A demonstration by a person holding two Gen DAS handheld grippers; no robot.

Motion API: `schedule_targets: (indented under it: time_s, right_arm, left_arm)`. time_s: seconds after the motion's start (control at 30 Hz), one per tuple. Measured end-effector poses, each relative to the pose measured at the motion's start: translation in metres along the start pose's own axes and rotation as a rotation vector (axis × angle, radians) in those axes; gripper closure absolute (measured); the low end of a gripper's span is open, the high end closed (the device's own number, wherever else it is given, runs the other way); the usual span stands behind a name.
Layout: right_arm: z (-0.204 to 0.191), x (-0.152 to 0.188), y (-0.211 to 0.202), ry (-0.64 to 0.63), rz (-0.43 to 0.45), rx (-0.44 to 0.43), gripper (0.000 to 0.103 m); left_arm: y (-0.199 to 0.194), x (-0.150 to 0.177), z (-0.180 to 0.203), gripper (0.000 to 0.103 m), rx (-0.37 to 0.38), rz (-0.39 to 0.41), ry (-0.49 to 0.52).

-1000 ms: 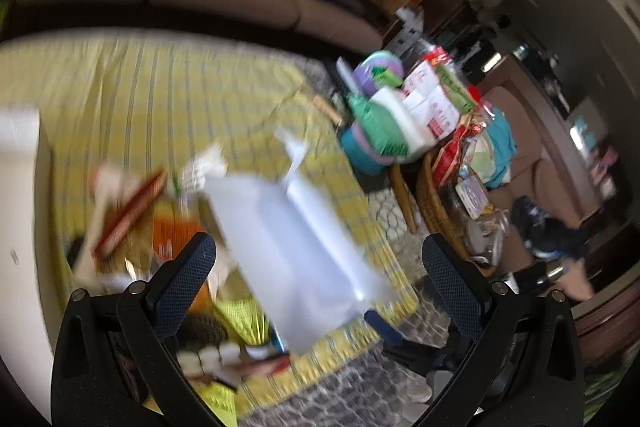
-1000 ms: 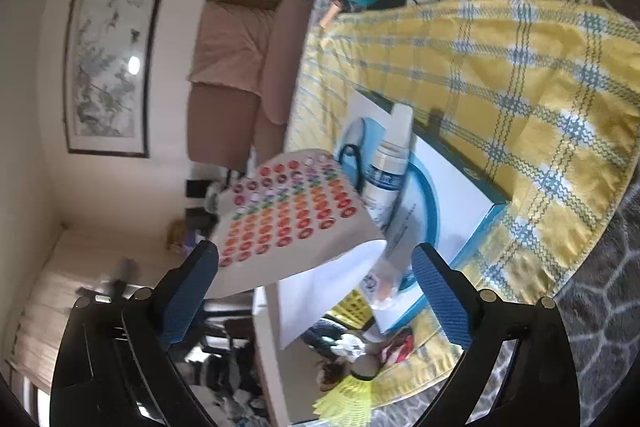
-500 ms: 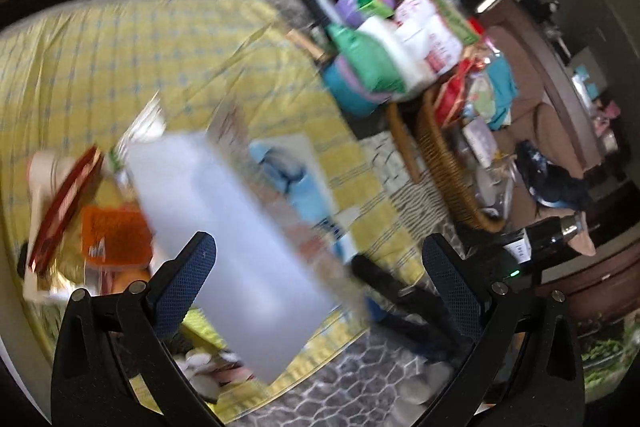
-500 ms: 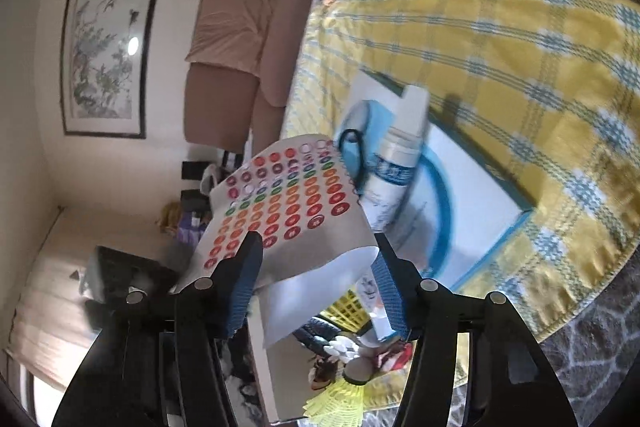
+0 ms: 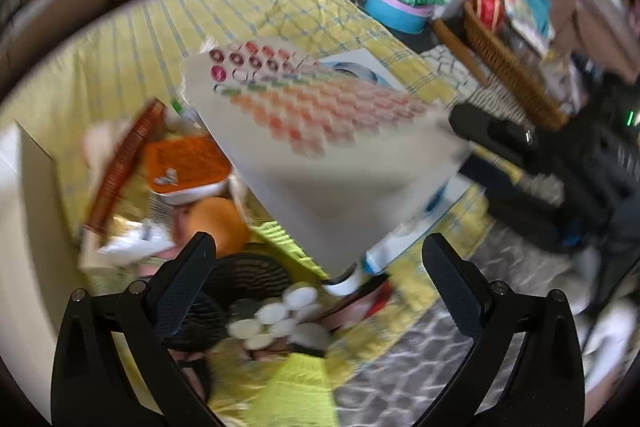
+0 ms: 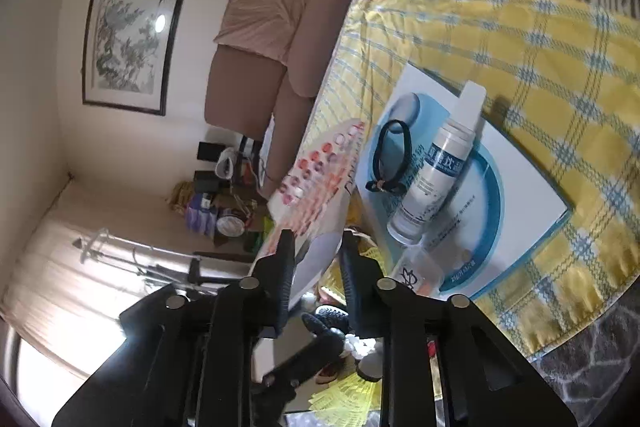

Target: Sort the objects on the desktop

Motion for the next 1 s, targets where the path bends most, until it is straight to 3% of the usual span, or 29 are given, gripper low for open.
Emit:
schedule_targets:
  time_s: [0.13, 0.27, 0.33, 0.43, 0.57, 0.63, 0.67, 0.7, 0.73, 0.77, 0.9, 1.0]
  right_arm:
    - [0.006, 0.001, 0.002, 0.013, -0.008, 0.012, 0.087]
    - [0.002, 0.0, 0.003, 0.011, -0.005, 0.012, 0.087]
    - [-0.001, -0.001, 0.003, 0.002, -0.008, 0.006, 0.088]
    - [-0.008, 0.0, 0.005, -0.015, -0.018, -0.001, 0.088]
    - [-0.014, 0.001, 0.009, -0.032, -0.034, -0.013, 0.089]
    - [-0.014, 0.001, 0.01, -0.013, -0.036, -0.037, 0.09]
    - [-0.014, 0.0, 0.01, -0.008, -0.035, -0.045, 0.09]
    - [-0.014, 0.0, 0.01, -0.01, -0.034, -0.049, 0.09]
    - [-0.016, 0.0, 0.01, -0.015, -0.037, -0.052, 0.09]
    - [-0.017, 0.0, 0.011, -0.018, -0.039, -0.052, 0.09]
    - [-0.021, -0.001, 0.008, -0.008, -0.049, -0.083, 0.088]
    - [-0.03, -0.007, 0.0, -0.016, -0.018, -0.112, 0.063]
  left_arm:
    - [-0.024, 0.01, 0.004, 0.0, -0.193, 0.125, 0.139]
    - [-0.062, 0.014, 0.011, 0.0, -0.381, 0.335, 0.287]
    - [-0.07, 0.012, 0.022, 0.0, -0.442, 0.403, 0.364]
    - [-0.061, 0.002, 0.041, 0.0, -0.525, 0.431, 0.48]
    - [-0.039, -0.006, 0.057, 0.0, -0.572, 0.426, 0.582]
    - [-0.031, -0.004, 0.063, 0.004, -0.545, 0.429, 0.61]
    - [-0.026, -0.005, 0.067, 0.014, -0.534, 0.426, 0.611]
    - [-0.023, -0.006, 0.066, 0.039, -0.506, 0.416, 0.599]
    - [-0.019, -0.007, 0.065, 0.054, -0.481, 0.4, 0.583]
    - [-0.015, -0.01, 0.061, 0.079, -0.452, 0.377, 0.559]
    - [-0.014, -0.018, 0.044, 0.092, -0.327, 0.346, 0.427]
    - [-0.03, -0.023, 0.023, 0.092, -0.188, 0.33, 0.288]
Point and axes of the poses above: each gripper's, at about its wrist camera, not at the fingertips, and y roughly the way its jaws point, z to its right, x to its underside, the point moved 6 cm from there along y, roughly the way its jaws point, and after that the axes turned 13 degrees about -x, right-handed, at the moved point
